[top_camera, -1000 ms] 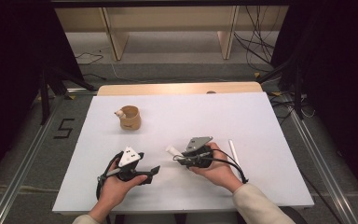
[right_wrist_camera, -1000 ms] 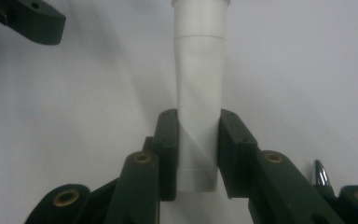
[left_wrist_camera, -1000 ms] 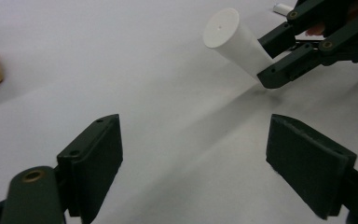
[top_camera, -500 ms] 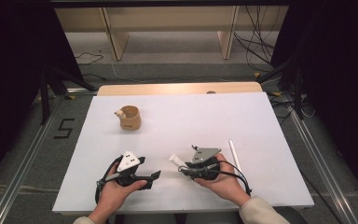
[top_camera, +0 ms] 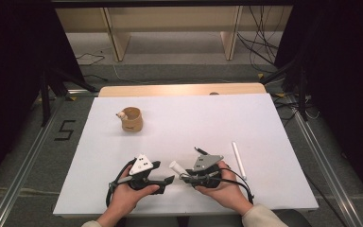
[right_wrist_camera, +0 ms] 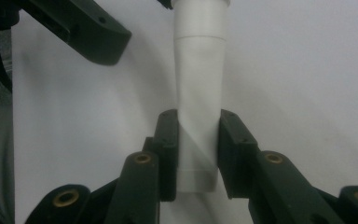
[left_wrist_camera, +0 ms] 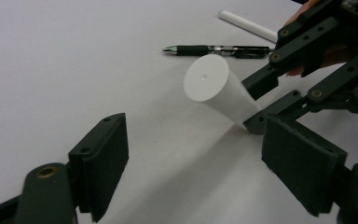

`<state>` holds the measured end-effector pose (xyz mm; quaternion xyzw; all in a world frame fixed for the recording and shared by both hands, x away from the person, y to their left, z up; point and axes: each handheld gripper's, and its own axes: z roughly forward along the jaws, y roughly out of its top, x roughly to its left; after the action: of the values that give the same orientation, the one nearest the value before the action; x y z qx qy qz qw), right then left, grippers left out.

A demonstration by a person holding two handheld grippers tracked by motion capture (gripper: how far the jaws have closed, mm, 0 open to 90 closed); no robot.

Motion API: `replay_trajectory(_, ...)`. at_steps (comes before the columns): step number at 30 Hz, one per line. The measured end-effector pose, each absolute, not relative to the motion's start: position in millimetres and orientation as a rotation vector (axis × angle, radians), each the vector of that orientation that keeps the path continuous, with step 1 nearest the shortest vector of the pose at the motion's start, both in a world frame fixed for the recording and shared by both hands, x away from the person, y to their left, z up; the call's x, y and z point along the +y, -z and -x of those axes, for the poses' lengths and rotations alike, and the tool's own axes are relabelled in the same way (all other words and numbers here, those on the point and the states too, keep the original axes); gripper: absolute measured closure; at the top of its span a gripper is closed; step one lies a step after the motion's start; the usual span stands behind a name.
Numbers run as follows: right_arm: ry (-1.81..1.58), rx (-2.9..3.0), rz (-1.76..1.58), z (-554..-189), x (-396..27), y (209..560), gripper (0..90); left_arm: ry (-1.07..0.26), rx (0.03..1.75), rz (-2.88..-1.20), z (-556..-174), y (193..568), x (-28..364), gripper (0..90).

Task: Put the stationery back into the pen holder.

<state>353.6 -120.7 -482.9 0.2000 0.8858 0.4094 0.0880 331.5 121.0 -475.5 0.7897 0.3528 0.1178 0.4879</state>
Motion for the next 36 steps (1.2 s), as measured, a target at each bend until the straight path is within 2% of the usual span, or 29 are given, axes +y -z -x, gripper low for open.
replay_trajectory(10,-1.227,2.629,-0.587,-352.5,-118.2,484.9,71.1,-0.208,0.875,-1.84,-338.6,476.4,101.9,35.1)
replay_trajectory(22,-1.245,2.615,-0.58,-351.3,-116.7,483.5,71.1,-0.168,0.919,-1.791,-341.7,479.3,104.7,45.6)
replay_trajectory(28,-1.262,2.599,-0.58,-350.9,-115.9,483.2,71.0,-0.142,0.947,-1.732,-342.6,478.9,108.9,53.9)
replay_trajectory(36,-1.276,2.581,-0.574,-349.5,-114.1,483.4,71.0,-0.162,0.911,-1.697,-338.8,474.6,107.9,61.7)
